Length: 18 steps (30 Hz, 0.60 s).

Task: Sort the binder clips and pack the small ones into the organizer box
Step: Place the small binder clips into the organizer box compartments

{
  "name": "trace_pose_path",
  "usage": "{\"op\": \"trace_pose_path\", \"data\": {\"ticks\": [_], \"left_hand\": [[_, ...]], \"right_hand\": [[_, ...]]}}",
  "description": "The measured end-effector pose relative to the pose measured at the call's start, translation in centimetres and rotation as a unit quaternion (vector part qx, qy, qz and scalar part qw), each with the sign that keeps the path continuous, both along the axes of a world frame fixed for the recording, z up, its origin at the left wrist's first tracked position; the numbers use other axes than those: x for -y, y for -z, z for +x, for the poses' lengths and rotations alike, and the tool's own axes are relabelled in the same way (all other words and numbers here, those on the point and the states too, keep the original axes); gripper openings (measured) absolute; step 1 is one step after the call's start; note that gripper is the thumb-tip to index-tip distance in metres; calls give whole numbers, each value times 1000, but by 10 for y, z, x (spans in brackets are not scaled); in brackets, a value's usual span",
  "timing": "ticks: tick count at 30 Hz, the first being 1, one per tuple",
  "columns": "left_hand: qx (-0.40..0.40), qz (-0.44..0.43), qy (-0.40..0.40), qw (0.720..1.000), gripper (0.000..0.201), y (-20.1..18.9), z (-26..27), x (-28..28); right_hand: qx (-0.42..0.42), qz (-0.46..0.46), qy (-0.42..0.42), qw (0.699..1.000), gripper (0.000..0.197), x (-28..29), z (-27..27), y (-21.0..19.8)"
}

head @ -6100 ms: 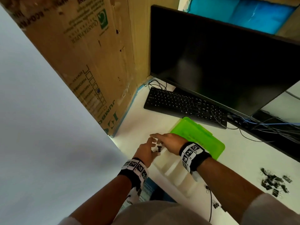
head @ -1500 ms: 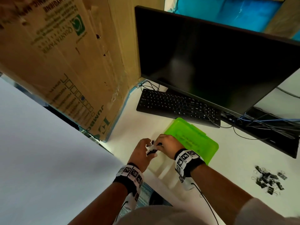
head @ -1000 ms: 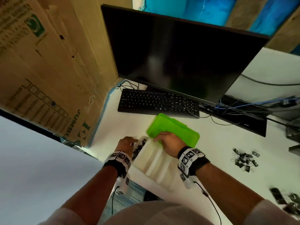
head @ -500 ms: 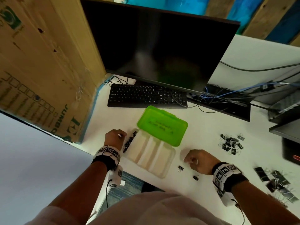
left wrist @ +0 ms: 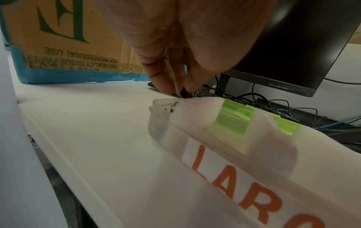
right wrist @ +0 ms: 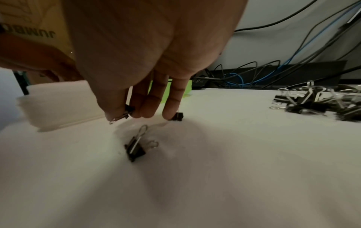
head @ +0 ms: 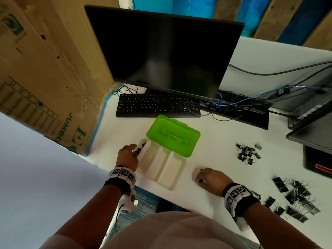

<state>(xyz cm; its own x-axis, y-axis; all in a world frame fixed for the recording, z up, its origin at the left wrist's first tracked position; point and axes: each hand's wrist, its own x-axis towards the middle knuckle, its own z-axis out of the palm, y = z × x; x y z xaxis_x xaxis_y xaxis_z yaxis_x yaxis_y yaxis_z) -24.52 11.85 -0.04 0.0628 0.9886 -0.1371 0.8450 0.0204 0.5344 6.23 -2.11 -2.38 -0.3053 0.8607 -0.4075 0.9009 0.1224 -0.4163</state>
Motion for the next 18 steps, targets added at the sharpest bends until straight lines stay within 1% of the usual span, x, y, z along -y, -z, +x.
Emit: {"op": "trace_pose_path", "data": {"ticks": [2,5,7,10,11,12,14,18], "left_hand": [[3,17,7,1000,39,1,2,1],[-10,25,35,999,33,8,3,0],[-47,16,43,998,30,9,4,0],[-133,21,53,989,28,7,6,0],[-151,27,57,987,29,6,8,0],[-162,34,62,984,30,5,10,1],[-159,52,70,983,34,3,16,2],[-107,105,120,981,39,-7,37,10]], "right_hand": [[-11,0,24,1000,19,5,11,-3],[-9,-9,34,999,18,16,24,-3],[-9,-26,17,999,22,27,28,-1],[-14,-74,-22,997,40,43,28,3],[-11,-75,-30,997,40,46,27,5],[-7,-66,-34,997,36,48,25,7],[-6,-41,-27,999,26,46,21,12],[0,-27,18,999,21,37,24,14]]}}
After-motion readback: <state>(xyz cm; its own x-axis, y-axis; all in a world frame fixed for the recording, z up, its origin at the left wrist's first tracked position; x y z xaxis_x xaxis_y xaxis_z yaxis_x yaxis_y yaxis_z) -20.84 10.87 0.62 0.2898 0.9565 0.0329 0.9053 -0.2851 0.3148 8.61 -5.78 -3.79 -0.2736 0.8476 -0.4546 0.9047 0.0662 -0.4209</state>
